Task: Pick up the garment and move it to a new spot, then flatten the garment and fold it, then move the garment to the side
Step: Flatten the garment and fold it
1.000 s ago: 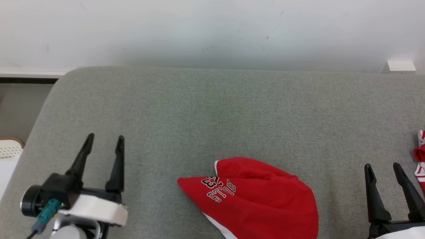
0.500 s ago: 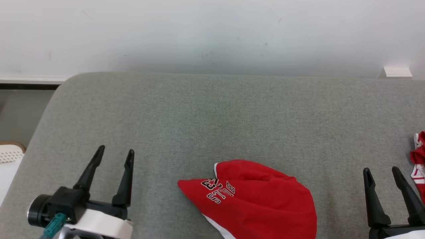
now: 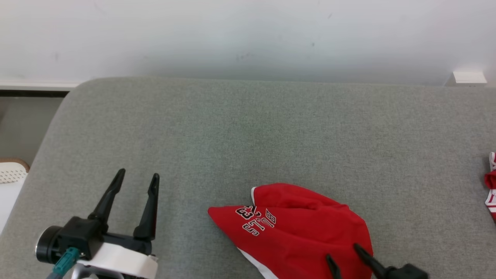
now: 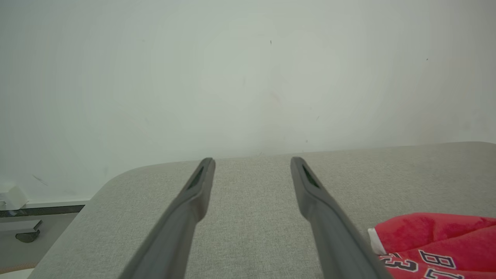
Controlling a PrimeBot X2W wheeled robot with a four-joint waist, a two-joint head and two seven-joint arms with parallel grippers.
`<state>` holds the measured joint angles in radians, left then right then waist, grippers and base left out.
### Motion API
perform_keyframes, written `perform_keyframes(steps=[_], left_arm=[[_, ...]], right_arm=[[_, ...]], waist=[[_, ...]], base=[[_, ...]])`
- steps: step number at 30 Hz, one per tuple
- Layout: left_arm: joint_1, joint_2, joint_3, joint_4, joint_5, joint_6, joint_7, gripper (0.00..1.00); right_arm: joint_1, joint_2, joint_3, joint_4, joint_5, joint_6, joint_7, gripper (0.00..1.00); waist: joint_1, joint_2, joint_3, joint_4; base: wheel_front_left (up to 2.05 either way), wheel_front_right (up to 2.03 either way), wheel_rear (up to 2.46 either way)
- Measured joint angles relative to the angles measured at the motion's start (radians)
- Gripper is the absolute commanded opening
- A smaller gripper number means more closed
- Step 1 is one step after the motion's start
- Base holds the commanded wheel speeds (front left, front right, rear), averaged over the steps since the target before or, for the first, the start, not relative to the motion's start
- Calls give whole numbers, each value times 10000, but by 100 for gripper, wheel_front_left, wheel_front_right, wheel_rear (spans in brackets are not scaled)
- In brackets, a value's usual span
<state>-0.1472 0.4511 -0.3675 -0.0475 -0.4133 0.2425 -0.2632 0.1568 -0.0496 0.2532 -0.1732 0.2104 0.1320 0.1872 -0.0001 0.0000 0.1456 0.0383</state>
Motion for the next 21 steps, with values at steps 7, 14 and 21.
perform_keyframes(steps=[7,14,21], left_arm=[[-248,-138,-4,109,-13,-144,0,100],[-383,-324,19,188,-13,-313,0,100],[-396,-493,161,221,111,-397,0,100]], right_arm=[[-635,-272,744,867,-957,0,263,100],[-1133,-554,1057,1825,-970,0,909,27],[-1344,-510,1078,1371,-731,0,671,0]], waist=[[1,0,313,59],[2,0,431,189],[1,0,471,239]], base=[[0,0,0],[0,0,0],[0,0,0]])
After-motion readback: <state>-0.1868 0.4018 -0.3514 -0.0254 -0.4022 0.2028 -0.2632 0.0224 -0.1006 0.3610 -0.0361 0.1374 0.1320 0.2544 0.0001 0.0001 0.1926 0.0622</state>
